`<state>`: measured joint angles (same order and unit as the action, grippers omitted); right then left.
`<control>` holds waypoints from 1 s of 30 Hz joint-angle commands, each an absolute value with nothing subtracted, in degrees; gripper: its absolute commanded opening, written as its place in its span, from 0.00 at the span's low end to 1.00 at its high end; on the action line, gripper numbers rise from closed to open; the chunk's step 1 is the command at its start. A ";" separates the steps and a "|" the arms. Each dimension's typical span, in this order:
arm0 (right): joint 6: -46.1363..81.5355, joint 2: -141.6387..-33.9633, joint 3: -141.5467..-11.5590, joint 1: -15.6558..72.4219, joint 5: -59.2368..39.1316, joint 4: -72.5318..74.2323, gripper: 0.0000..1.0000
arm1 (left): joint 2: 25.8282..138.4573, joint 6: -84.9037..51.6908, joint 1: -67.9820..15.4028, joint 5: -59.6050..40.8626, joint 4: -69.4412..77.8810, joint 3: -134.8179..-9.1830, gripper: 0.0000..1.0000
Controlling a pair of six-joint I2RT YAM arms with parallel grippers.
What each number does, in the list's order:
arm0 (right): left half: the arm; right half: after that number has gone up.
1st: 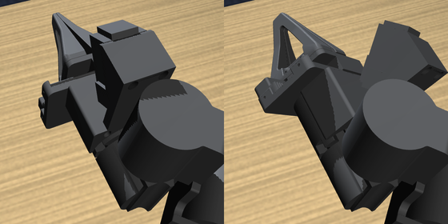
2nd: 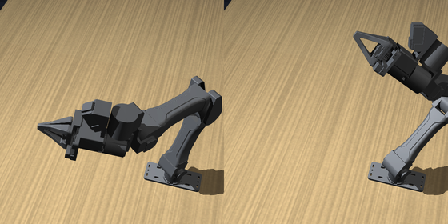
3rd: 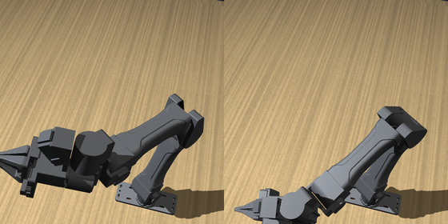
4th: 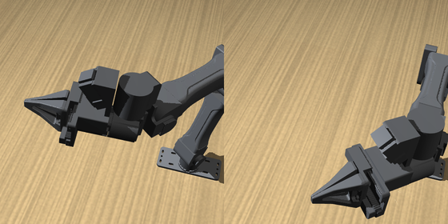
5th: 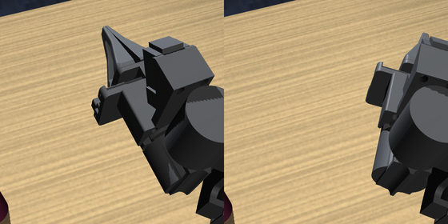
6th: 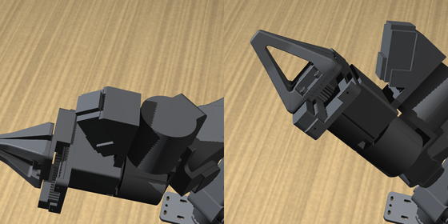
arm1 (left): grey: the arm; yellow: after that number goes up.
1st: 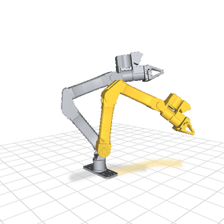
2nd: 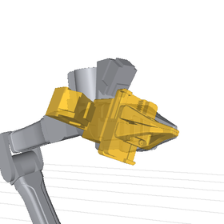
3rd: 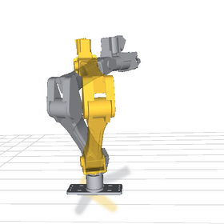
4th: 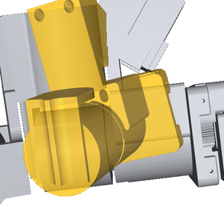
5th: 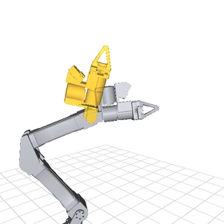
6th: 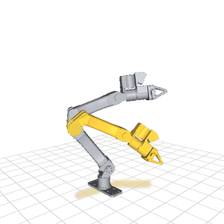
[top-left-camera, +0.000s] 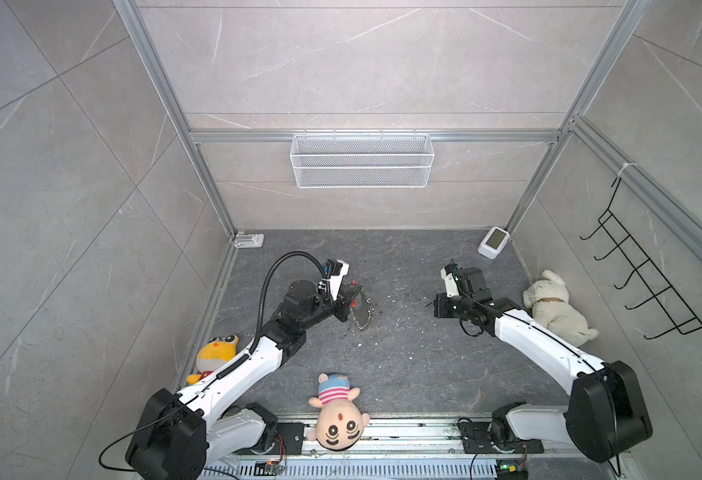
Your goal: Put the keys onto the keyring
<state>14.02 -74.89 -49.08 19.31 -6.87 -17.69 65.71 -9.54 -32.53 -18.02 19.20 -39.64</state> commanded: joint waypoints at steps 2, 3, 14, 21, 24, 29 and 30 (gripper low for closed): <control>7.43 -71.44 -50.65 20.98 -11.37 -17.02 0.00 | 64.19 -11.16 -32.56 -17.29 22.23 -42.56 0.00; 8.77 -71.18 -51.98 21.00 -12.13 -17.85 0.00 | 64.00 -11.16 -32.57 -17.30 22.56 -42.33 0.00; 6.41 -72.49 -54.98 21.04 -51.88 -10.57 0.00 | 63.72 3.58 -32.52 -25.42 27.64 -40.42 0.00; 6.36 -71.65 -56.34 22.76 -57.00 -11.03 0.00 | 66.52 6.61 -32.08 -35.50 28.99 -41.87 0.00; 5.11 -72.00 -57.52 24.46 -56.38 -12.74 0.00 | 67.92 6.02 -32.03 -39.05 29.52 -42.60 0.00; 5.42 -72.73 -57.88 25.41 -55.98 -11.53 0.00 | 69.08 4.94 -32.07 -42.48 29.86 -43.33 0.00; 5.60 -72.95 -57.96 25.37 -55.99 -11.21 0.00 | 69.14 4.79 -32.08 -42.82 30.04 -43.30 0.00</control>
<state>6.39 -72.42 -56.38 25.17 -54.78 -11.92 69.47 4.10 -32.38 -38.13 24.73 -40.34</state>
